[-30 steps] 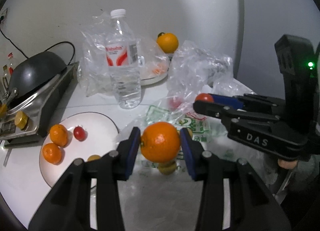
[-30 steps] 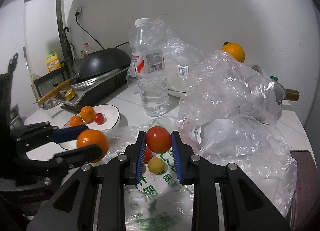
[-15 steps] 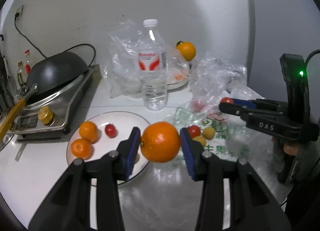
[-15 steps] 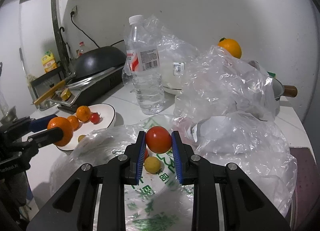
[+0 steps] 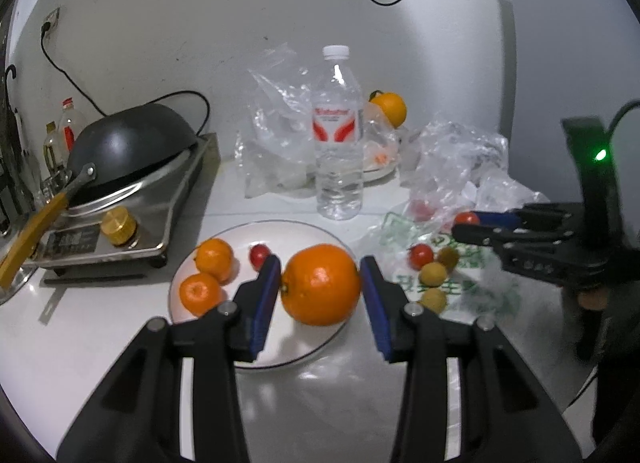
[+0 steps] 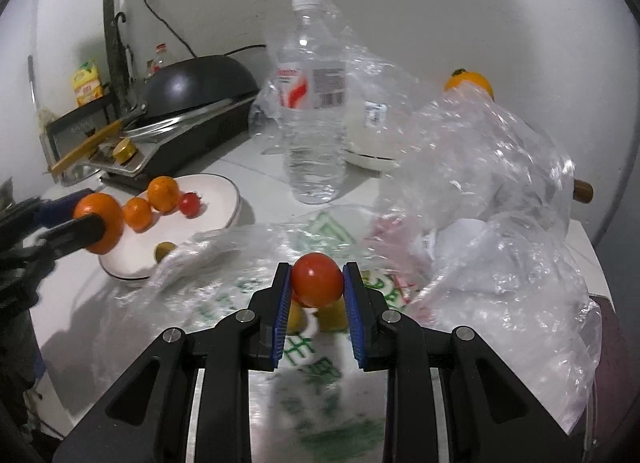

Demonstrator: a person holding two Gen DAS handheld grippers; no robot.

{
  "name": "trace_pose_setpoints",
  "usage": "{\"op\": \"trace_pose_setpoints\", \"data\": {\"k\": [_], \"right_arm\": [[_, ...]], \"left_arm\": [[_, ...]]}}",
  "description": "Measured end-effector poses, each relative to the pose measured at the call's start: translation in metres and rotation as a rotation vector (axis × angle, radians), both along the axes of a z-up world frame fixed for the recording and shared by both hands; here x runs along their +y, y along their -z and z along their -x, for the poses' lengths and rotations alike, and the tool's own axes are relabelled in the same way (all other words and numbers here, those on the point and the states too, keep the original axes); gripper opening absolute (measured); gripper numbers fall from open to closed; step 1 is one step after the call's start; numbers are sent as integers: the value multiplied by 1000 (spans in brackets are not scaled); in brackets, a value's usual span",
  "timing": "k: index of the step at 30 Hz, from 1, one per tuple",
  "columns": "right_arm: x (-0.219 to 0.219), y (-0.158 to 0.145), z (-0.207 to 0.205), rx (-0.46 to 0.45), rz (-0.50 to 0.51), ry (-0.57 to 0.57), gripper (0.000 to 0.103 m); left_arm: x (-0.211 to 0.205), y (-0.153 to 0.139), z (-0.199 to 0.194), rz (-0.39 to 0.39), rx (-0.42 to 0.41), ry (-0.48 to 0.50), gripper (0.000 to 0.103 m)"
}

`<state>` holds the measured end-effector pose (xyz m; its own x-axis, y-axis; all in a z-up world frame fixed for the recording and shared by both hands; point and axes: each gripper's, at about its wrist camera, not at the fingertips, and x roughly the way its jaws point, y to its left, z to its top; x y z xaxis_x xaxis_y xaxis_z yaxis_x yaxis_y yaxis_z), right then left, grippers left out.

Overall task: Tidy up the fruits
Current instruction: 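Carry the red tomato and mandarin to the white plate and open both grippers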

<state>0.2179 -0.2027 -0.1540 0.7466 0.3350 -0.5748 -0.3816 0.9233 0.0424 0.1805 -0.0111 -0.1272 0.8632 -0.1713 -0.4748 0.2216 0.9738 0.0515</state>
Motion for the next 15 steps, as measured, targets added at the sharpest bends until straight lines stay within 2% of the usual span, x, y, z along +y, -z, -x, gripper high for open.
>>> {"op": "trace_pose_setpoints", "data": {"k": [5, 15], "right_arm": [[21, -18, 7, -24, -20, -29, 28], [81, -43, -13, -48, 31, -116, 28]], "left_arm": [[7, 4, -6, -54, -18, 10, 42], [38, 13, -43, 22, 42, -13, 42]]}}
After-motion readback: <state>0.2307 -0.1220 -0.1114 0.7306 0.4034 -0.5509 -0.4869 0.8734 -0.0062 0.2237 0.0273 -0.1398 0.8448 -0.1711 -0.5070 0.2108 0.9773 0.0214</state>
